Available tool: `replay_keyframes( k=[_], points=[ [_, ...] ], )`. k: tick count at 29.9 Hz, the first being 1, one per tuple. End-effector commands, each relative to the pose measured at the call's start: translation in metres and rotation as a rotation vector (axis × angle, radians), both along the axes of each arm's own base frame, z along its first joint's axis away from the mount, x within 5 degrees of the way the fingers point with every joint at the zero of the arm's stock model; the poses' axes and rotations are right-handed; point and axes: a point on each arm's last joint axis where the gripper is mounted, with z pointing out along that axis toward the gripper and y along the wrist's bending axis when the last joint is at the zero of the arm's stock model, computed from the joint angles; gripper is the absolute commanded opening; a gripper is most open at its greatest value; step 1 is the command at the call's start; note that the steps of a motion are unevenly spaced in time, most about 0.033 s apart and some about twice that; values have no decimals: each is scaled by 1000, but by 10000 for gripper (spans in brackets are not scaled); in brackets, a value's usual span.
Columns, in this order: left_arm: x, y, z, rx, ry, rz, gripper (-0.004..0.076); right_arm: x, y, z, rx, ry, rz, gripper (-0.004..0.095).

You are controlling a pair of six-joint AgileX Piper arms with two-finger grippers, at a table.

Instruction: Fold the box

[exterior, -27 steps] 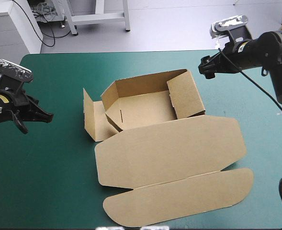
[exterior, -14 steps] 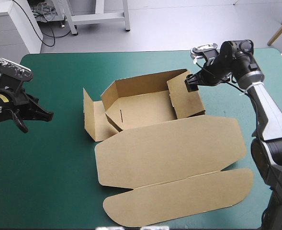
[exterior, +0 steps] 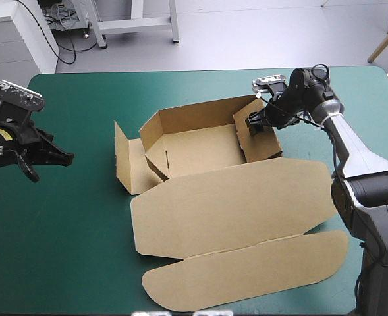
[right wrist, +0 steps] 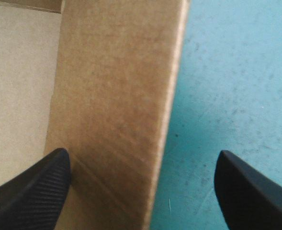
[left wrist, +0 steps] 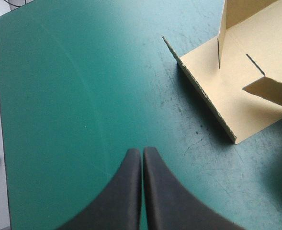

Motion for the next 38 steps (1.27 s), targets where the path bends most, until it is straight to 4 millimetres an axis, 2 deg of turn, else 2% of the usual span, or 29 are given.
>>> replay_keyframes(
  k=[1, 4, 11, 16, 20, 29, 34, 38],
  points=[
    [-5, -1, 14, -22, -92, 6, -3, -5, 0, 31, 42, -100, 4, 640],
    [-5, -1, 14, -27, -92, 4, -3, -5, 0, 31, 42, -100, 4, 483],
    [-5, -3, 14, -46, -91, -3, -3, -5, 0, 31, 42, -100, 4, -17],
    [-5, -3, 14, -46, -91, -3, -4, -4, 0, 33, 48, -106, 3, -19],
    [-5, -2, 14, -43, -92, -2, -4, -6, -5, 46, 57, -115, -9, -19],
    [-4, 6, 14, -21, -93, 105, -4, -36, -47, 118, 124, -249, -41, -19],
    [-4, 8, 14, 2, -95, 117, -4, -67, -76, 164, 161, -372, -85, -20],
    [-5, 11, 14, 31, -94, 130, -4, -93, -88, 194, 154, -463, -93, -20]
  ],
)
